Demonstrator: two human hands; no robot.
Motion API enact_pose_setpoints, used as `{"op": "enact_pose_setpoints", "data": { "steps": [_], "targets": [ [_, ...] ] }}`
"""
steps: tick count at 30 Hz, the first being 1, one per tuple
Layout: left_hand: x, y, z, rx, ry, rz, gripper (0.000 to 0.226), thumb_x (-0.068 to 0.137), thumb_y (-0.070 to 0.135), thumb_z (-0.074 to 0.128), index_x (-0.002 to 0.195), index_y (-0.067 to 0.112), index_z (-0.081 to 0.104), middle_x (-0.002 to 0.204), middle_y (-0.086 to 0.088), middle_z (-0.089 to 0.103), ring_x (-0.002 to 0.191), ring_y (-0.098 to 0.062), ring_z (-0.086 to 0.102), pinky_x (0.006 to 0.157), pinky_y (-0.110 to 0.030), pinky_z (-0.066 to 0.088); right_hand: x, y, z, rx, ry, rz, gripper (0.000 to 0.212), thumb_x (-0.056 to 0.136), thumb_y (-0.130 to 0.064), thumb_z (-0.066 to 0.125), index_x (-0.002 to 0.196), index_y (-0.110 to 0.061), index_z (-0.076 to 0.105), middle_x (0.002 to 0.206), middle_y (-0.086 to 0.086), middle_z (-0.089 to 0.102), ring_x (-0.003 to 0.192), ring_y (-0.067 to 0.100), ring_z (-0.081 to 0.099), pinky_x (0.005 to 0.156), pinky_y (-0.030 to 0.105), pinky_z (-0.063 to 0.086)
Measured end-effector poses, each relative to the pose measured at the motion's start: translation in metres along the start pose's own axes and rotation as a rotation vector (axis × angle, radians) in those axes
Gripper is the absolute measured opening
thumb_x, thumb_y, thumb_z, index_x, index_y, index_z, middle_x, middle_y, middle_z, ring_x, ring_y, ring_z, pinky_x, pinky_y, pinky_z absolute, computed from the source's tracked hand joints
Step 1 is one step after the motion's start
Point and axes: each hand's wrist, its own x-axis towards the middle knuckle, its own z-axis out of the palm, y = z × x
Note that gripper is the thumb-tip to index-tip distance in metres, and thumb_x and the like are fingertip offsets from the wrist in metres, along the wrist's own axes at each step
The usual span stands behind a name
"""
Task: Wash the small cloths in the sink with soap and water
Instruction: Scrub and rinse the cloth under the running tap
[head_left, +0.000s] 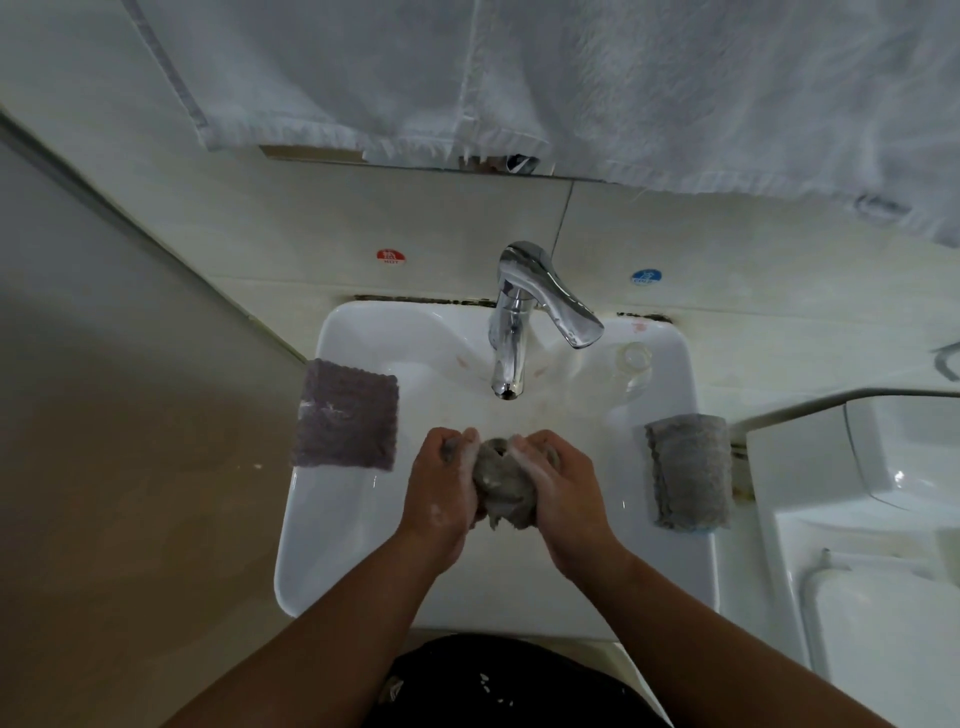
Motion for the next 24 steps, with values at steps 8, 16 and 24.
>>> {"op": "enact_pose_setpoints", "data": {
  "steps": [8,16,24],
  "targets": [
    [-0.025,0.005,0.016,0.046,-0.233,0.155,0.022,0.100,0.029,0.060,0.093,0.009,0.056,0.073,-0.008,0.061,0.055,-0.015,0.056,0.045,-0.026,0.042,0.019,0.003,0.008,-0.171,0.354,0.165,0.032,0.093,-0.042,0.061,0.071,-0.019,0.059,0.068,0.000,0.063,0.068,0.022,0.063,0.071,0.051,0.056],
    [-0.020,0.009,0.019,-0.163,-0.096,-0.074,0.033,0.100,0.038,0.055,0.084,0.009,0.058,0.079,-0.014,0.061,0.073,-0.022,0.060,0.067,-0.037,0.051,0.002,-0.007,0.019,-0.619,0.147,-0.301,0.022,0.102,-0.033,0.055,0.089,-0.016,0.060,0.077,-0.003,0.067,0.070,0.012,0.060,0.069,0.028,0.045],
    [0.004,0.012,0.016,0.193,0.009,0.215,0.008,0.101,0.030,0.051,0.094,0.026,0.052,0.088,-0.001,0.062,0.080,-0.021,0.061,0.072,-0.040,0.051,-0.016,-0.015,0.030,-0.369,0.182,-0.161,0.023,0.100,-0.037,0.057,0.081,-0.024,0.053,0.069,-0.005,0.064,0.066,0.006,0.062,0.060,0.017,0.044]
  ]
}}
